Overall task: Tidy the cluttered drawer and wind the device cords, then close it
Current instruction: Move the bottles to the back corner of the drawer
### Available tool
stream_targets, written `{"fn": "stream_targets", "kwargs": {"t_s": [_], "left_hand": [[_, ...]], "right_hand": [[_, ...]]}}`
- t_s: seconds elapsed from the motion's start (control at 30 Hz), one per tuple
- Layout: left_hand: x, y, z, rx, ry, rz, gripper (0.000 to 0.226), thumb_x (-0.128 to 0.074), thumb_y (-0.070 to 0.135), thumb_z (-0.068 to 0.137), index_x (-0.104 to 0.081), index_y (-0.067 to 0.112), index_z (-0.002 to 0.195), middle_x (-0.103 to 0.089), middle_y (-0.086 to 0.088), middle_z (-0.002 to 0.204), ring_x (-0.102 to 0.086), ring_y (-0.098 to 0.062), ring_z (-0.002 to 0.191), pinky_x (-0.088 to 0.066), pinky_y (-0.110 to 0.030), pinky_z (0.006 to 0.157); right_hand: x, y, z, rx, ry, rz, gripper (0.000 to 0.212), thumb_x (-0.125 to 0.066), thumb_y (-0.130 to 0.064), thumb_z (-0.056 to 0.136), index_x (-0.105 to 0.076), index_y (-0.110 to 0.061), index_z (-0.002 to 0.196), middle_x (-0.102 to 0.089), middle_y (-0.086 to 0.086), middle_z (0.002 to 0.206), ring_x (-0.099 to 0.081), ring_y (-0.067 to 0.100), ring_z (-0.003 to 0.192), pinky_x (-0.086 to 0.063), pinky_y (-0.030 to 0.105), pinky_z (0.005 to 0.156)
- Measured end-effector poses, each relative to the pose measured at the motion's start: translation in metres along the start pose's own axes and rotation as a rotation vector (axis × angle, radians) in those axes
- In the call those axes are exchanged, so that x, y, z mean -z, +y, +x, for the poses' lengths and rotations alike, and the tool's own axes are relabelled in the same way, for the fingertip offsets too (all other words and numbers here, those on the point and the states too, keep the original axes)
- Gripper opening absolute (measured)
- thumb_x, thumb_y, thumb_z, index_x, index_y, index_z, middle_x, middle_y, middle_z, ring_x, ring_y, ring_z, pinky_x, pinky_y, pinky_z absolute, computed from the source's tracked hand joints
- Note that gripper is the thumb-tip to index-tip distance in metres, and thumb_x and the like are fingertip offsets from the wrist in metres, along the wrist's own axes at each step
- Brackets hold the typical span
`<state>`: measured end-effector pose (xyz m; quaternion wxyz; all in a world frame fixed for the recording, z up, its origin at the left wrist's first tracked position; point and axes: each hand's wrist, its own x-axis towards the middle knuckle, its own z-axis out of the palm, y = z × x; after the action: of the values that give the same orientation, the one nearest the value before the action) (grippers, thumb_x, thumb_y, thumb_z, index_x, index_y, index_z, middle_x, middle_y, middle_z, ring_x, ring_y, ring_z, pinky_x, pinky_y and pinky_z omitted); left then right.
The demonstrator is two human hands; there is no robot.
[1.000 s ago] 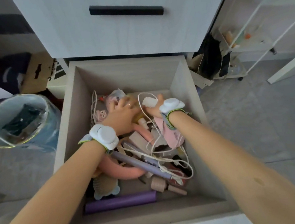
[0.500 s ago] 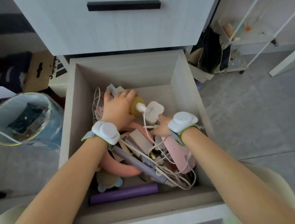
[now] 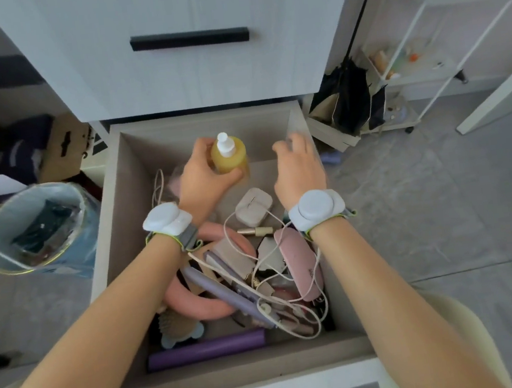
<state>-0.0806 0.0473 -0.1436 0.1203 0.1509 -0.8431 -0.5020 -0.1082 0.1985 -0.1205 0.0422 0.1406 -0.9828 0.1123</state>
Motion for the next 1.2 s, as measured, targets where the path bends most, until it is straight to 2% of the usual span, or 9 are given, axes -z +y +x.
{"fn": "stream_targets", "kwargs": {"t_s": [0.1, 0.17, 0.27, 0.4, 0.5, 0.63, 0.77, 1.0, 1.2], "left_hand": [[-0.021, 0.011, 0.015, 0.011, -0.088, -0.036, 0.056, -0.076, 0.012, 0.07, -0.049, 0.015, 0.118, -0.06, 0.002, 0.103, -0.06, -0.014, 0.09, -0.046, -0.018, 0.075], [-0.033, 0.01, 0.023, 0.016, -0.147, -0.015, 0.058, -0.077, 0.01, 0.07, -0.049, 0.013, 0.121, -0.059, 0.0, 0.108, -0.06, -0.017, 0.094, -0.046, -0.022, 0.077], [-0.055, 0.006, 0.034, 0.012, -0.188, 0.032, 0.062, -0.078, 0.011, 0.07, -0.05, 0.01, 0.126, -0.058, -0.003, 0.116, -0.057, -0.018, 0.102, -0.043, -0.023, 0.083], [-0.067, -0.005, 0.042, 0.083, -0.2, 0.034, 0.067, -0.079, 0.006, 0.069, -0.049, 0.008, 0.129, -0.058, -0.013, 0.122, -0.057, -0.023, 0.108, -0.044, -0.024, 0.086], [-0.073, -0.007, 0.044, 0.099, -0.195, 0.032, 0.066, -0.075, 0.0, 0.071, -0.048, 0.007, 0.13, -0.057, -0.014, 0.121, -0.058, -0.025, 0.106, -0.043, -0.024, 0.082], [-0.08, -0.008, 0.047, 0.126, -0.181, 0.026, 0.066, -0.073, -0.001, 0.071, -0.047, 0.008, 0.131, -0.056, -0.015, 0.121, -0.058, -0.029, 0.107, -0.045, -0.029, 0.085], [-0.088, -0.005, 0.047, 0.179, -0.12, 0.014, 0.065, -0.078, 0.009, 0.069, -0.049, 0.01, 0.127, -0.057, -0.014, 0.119, -0.056, -0.029, 0.107, -0.048, -0.038, 0.092], [-0.106, 0.0, 0.048, 0.324, -0.077, -0.068, 0.08, -0.078, 0.04, 0.052, -0.041, 0.015, 0.119, -0.057, -0.016, 0.116, -0.058, -0.037, 0.103, -0.049, -0.05, 0.09], [-0.107, -0.006, 0.048, 0.251, -0.111, 0.028, 0.059, -0.069, 0.005, 0.075, -0.038, 0.009, 0.126, -0.05, -0.019, 0.121, -0.052, -0.034, 0.111, -0.047, -0.047, 0.094]], "right_hand": [[0.001, 0.007, 0.004, 0.054, 0.122, 0.088, 0.041, -0.046, 0.002, 0.084, -0.058, -0.017, 0.118, -0.043, 0.007, 0.134, -0.035, 0.027, 0.127, -0.027, 0.033, 0.097], [0.001, 0.006, 0.008, -0.042, 0.152, 0.236, 0.044, -0.048, 0.005, 0.079, -0.061, -0.02, 0.114, -0.044, 0.006, 0.132, -0.036, 0.027, 0.125, -0.027, 0.032, 0.096], [0.0, 0.01, 0.012, -0.193, 0.163, 0.451, 0.058, -0.046, 0.01, 0.079, -0.054, -0.022, 0.126, -0.042, 0.006, 0.137, -0.035, 0.027, 0.129, -0.03, 0.034, 0.101], [0.001, 0.013, 0.014, -0.24, 0.221, 0.623, 0.06, -0.044, 0.014, 0.076, -0.055, -0.018, 0.125, -0.052, 0.006, 0.129, -0.049, 0.023, 0.118, -0.038, 0.027, 0.09], [0.001, 0.025, 0.016, -0.245, 0.207, 0.739, 0.061, -0.04, 0.018, 0.07, -0.058, -0.013, 0.12, -0.06, 0.004, 0.12, -0.053, 0.018, 0.114, -0.031, 0.013, 0.08], [0.001, 0.036, 0.019, -0.239, 0.178, 0.905, 0.062, -0.036, 0.02, 0.065, -0.06, -0.007, 0.114, -0.064, 0.008, 0.11, -0.057, 0.019, 0.108, -0.037, 0.015, 0.083], [0.0, 0.034, 0.019, -0.236, 0.195, 0.906, 0.062, -0.035, 0.02, 0.062, -0.062, -0.006, 0.111, -0.064, 0.009, 0.108, -0.057, 0.019, 0.105, -0.031, 0.0, 0.075], [-0.004, 0.036, 0.022, -0.23, 0.176, 0.93, 0.059, -0.036, 0.02, 0.063, -0.062, -0.006, 0.11, -0.064, 0.01, 0.106, -0.057, 0.021, 0.104, -0.031, -0.002, 0.074], [-0.004, 0.037, 0.023, -0.238, 0.171, 0.917, 0.059, -0.037, 0.019, 0.066, -0.061, -0.008, 0.112, -0.063, 0.008, 0.105, -0.055, 0.019, 0.104, -0.032, 0.002, 0.075]]}}
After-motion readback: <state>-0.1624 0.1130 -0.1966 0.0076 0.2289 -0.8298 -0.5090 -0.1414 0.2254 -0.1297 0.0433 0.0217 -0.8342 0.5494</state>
